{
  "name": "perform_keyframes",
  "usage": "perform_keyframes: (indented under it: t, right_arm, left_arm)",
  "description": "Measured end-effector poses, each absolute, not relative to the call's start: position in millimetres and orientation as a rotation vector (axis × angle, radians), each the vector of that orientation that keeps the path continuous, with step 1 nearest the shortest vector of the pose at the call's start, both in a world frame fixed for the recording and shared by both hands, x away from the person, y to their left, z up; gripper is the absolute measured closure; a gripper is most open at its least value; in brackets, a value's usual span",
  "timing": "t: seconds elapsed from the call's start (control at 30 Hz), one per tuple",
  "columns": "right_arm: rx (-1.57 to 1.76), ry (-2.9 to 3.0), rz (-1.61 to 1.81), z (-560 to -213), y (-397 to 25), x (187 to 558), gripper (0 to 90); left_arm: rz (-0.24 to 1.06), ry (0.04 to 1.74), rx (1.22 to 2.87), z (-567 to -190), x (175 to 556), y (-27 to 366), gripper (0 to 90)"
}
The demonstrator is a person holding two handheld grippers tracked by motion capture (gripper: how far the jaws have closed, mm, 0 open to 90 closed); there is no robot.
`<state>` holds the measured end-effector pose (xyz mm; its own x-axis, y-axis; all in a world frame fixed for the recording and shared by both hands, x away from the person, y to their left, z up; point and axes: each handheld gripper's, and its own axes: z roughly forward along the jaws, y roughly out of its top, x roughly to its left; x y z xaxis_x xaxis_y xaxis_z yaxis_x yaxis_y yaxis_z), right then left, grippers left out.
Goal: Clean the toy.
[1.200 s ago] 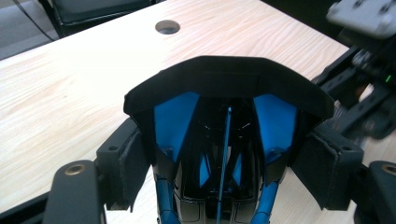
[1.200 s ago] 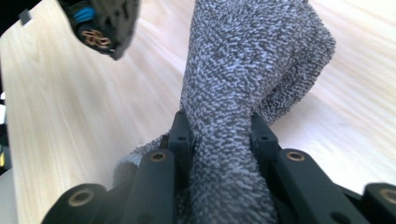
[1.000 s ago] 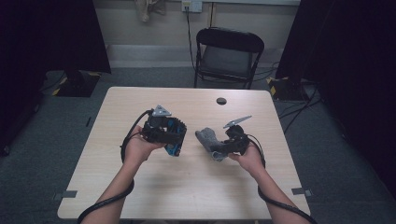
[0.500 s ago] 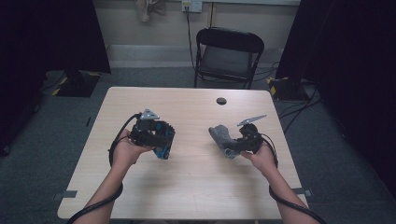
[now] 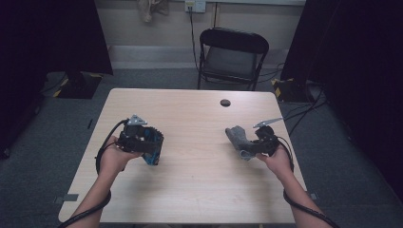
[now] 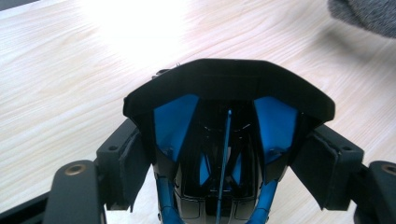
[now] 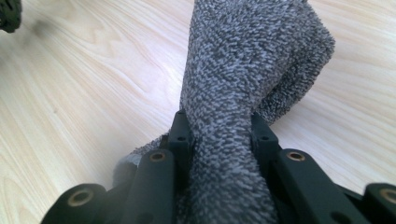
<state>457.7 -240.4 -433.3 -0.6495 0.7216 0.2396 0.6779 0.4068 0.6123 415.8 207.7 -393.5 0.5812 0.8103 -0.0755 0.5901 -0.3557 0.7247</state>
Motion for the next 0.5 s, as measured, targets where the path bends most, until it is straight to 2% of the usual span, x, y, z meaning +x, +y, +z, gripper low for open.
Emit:
perform_keyframes:
  t: [0.5]
  right_arm:
    - [1.386, 2.526, 1.034, -440, -269, 458, 69.4]
  left_arm:
    - [0.375, 1.2, 2.119, -406, 427, 222, 25.4]
